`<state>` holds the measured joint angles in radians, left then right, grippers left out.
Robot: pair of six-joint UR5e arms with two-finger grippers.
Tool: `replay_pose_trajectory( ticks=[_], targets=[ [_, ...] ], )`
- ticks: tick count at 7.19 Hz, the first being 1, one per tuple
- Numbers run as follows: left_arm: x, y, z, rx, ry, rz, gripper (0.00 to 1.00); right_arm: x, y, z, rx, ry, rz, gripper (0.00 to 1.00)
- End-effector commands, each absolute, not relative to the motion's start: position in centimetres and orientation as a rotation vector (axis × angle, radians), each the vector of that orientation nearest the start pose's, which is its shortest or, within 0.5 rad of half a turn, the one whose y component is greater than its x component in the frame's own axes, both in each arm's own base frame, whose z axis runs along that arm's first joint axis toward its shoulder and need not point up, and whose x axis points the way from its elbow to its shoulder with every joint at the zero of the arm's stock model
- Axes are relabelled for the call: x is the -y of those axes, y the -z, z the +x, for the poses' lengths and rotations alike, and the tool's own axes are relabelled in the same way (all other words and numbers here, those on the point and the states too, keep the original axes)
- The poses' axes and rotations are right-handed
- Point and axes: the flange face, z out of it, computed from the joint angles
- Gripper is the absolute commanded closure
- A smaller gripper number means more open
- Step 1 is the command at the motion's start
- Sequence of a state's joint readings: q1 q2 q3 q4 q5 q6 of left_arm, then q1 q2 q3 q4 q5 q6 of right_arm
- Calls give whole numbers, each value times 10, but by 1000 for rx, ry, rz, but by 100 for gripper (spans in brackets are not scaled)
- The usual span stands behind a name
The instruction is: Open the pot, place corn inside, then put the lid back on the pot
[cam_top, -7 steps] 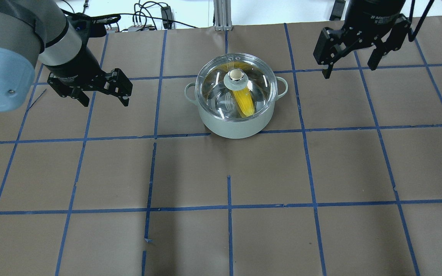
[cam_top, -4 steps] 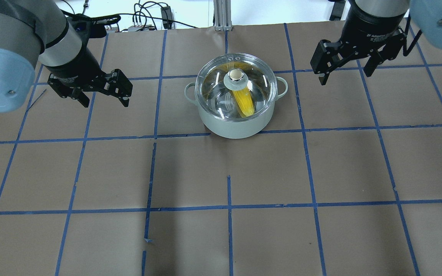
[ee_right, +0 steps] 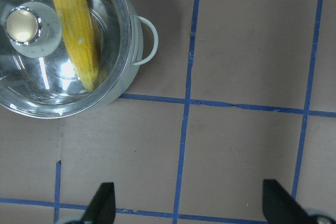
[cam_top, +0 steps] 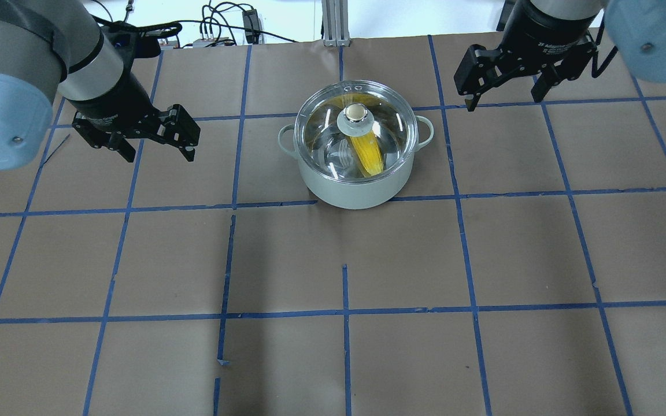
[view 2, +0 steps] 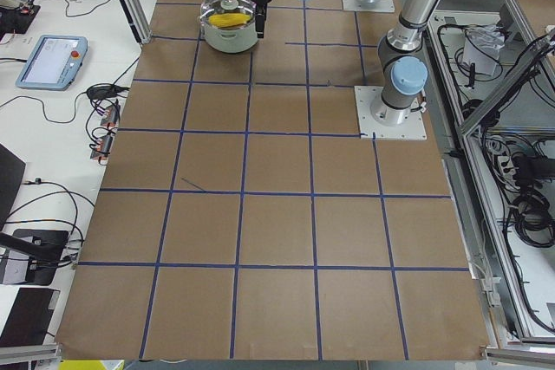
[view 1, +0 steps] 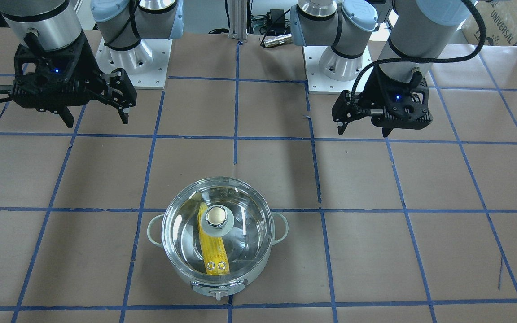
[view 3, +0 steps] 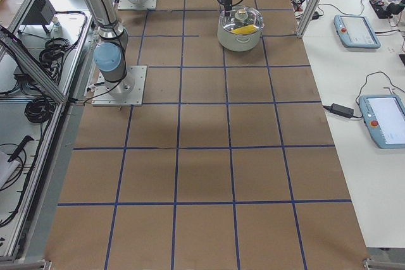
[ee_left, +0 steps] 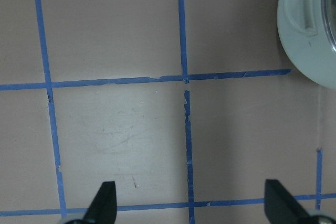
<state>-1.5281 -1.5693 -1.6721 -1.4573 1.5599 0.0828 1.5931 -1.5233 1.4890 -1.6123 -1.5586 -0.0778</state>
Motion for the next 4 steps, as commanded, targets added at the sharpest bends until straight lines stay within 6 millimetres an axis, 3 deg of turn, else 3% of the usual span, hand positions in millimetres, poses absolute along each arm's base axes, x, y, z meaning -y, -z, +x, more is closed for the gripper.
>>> replay_pose_trajectory(
  ticks=[1,4],
  targets=[
    [496,-450,-113,-3152,23,63,0,518,-509,147,-3124,120,-154,0],
    [496,-450,-113,-3152,21,63,0,515,-505,148,-3113,109,-154,0]
  ],
)
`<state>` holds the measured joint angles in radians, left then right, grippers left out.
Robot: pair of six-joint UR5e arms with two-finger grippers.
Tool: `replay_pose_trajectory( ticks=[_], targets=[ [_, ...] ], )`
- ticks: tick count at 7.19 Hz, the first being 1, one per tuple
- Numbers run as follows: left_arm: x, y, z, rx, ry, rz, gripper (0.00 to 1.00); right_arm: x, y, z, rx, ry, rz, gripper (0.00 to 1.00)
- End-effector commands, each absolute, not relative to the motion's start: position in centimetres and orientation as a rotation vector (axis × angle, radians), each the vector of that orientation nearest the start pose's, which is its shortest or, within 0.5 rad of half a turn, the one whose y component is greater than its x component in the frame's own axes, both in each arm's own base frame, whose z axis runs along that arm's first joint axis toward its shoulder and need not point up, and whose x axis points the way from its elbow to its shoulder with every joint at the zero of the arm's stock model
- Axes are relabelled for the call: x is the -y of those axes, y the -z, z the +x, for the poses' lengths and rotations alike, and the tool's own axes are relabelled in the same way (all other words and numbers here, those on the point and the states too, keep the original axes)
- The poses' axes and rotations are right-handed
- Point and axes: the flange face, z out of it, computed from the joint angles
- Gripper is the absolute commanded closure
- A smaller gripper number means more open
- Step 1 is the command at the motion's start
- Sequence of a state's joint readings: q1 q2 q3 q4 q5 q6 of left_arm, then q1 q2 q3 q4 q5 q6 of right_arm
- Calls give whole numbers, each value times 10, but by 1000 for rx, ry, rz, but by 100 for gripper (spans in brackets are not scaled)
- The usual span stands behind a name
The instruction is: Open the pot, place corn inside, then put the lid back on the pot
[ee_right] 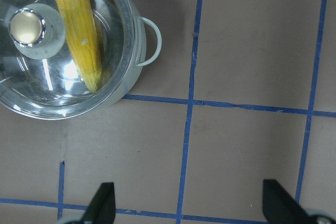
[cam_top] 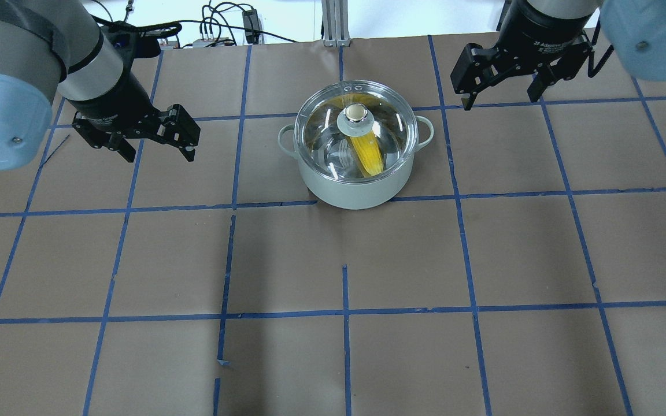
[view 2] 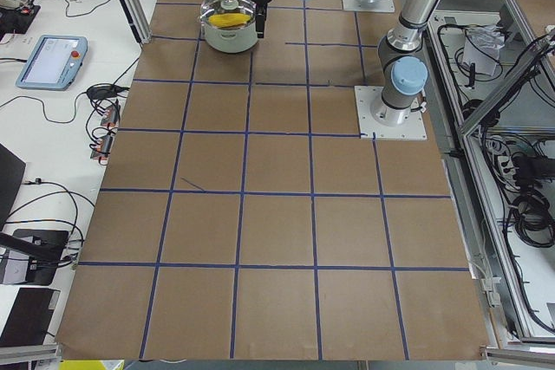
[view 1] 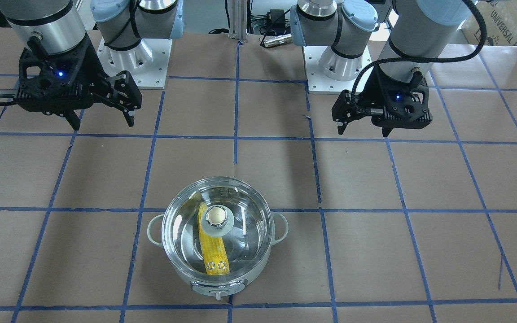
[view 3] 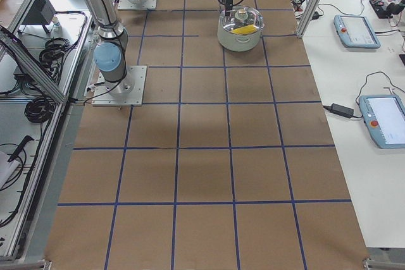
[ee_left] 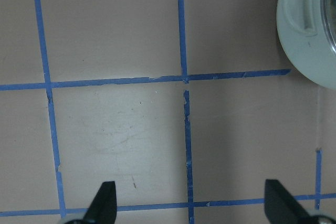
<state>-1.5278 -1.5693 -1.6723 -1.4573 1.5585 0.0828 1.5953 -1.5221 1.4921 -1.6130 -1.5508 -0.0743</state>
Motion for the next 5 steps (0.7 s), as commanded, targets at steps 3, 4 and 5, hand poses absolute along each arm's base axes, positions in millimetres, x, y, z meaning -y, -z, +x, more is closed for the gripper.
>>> replay_pose_trajectory(
  ticks=[3,4,5],
  targets=[
    [496,-449,-112,-3152,21,58,0,513,-499,147,-3124,1,-149,0],
    [496,-450,-112,-3152,23,58,0,512,-500,146,-3126,-2,-146,0],
    [496,-450,-112,-3152,25,58,0,512,-500,146,-3126,-4,-142,0]
  ],
)
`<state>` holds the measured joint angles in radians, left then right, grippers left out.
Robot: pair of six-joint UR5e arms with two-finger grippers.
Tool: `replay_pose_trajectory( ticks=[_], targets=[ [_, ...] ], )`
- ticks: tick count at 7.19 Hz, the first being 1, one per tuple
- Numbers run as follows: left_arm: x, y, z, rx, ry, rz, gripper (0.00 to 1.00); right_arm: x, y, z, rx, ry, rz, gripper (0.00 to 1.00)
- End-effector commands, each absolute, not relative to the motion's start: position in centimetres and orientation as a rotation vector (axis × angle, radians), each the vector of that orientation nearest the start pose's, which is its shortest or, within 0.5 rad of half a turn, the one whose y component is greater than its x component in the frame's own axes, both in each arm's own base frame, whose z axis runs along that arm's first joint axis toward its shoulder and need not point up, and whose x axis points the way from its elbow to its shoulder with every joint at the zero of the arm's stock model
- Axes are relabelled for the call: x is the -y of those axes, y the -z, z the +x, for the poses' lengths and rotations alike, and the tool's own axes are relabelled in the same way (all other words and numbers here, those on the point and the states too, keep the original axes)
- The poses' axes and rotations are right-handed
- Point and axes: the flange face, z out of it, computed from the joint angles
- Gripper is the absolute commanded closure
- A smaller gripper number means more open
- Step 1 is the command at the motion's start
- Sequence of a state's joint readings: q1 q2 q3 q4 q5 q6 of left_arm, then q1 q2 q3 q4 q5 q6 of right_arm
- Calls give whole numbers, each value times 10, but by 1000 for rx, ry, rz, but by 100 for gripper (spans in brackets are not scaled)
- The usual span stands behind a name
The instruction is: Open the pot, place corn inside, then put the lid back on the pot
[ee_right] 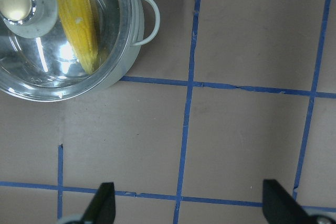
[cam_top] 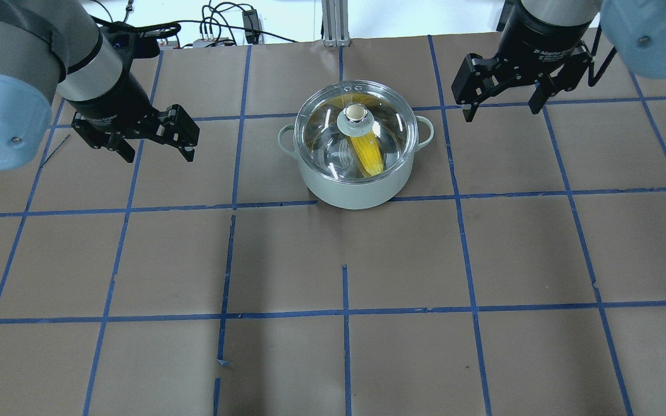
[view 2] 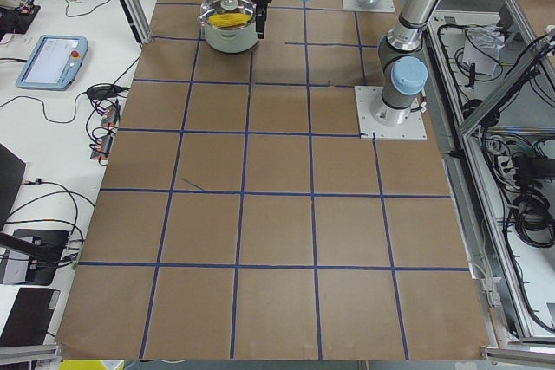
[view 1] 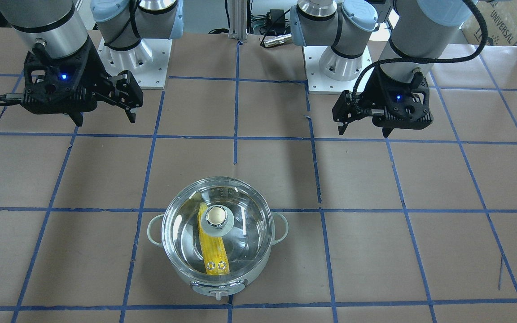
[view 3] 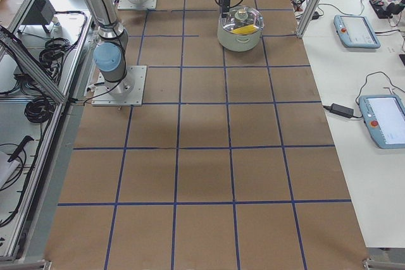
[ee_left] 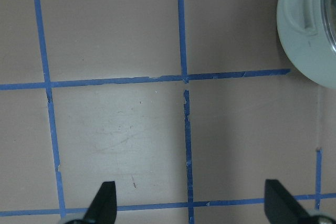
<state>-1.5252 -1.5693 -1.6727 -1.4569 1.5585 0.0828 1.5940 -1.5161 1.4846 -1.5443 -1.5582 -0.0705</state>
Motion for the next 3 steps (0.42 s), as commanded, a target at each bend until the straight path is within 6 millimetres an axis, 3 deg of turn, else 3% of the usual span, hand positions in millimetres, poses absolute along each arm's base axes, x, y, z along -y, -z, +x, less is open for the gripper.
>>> replay_pose_trajectory(
  ticks=[1,3],
  targets=[
    [497,-450,-111,-3152,25,56,0,512,-500,147,-3119,-4,-139,0],
    [497,-450,-111,-3152,25,56,0,510,-502,147,-3120,3,-141,0]
  ],
)
